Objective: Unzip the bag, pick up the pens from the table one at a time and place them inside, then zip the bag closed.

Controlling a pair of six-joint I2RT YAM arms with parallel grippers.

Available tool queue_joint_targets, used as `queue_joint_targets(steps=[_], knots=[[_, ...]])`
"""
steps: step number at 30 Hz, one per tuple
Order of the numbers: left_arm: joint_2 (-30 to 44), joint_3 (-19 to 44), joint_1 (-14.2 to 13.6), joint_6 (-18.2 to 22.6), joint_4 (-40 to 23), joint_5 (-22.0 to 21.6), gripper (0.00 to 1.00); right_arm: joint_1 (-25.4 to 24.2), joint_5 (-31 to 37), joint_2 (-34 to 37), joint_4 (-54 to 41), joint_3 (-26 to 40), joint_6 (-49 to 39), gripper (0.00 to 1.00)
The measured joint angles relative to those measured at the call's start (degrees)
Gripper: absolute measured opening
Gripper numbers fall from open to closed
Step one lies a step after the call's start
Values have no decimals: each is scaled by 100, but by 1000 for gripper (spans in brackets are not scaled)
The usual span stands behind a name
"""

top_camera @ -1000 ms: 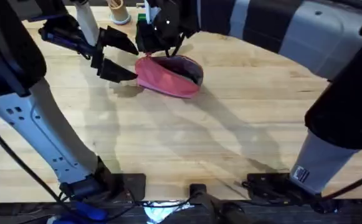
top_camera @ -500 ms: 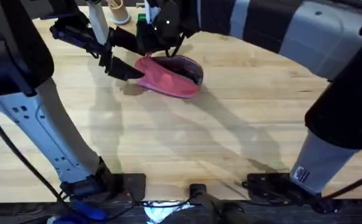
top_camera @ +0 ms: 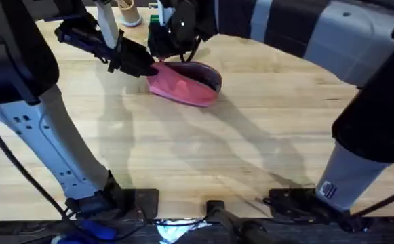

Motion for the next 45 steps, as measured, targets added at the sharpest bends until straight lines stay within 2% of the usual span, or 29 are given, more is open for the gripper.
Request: queue_joint_targets(steps=[11,21,33,40,42,45], knots=[[0,0,-51,0,-2,16,43,-283,-136,0,-784,16,-211,32],[0,0,-24,-2,9,-20,43,-970,-13,-7,-1603,26,-504,33],[0,0,-24,-2,9,-22,42,-1150,20,-15,-1693,26,-829,33],[0,0,-24,-2,9,-22,42,-1152,-445,-781,-1693,26,-1836,31],[0,0,-24,-2,11,-24,42,-1150,-692,-1028,-1693,26,-2155,60],[0,0,-25,-2,9,-25,42,-1150,-1045,-1326,-1695,26,-2558,206]])
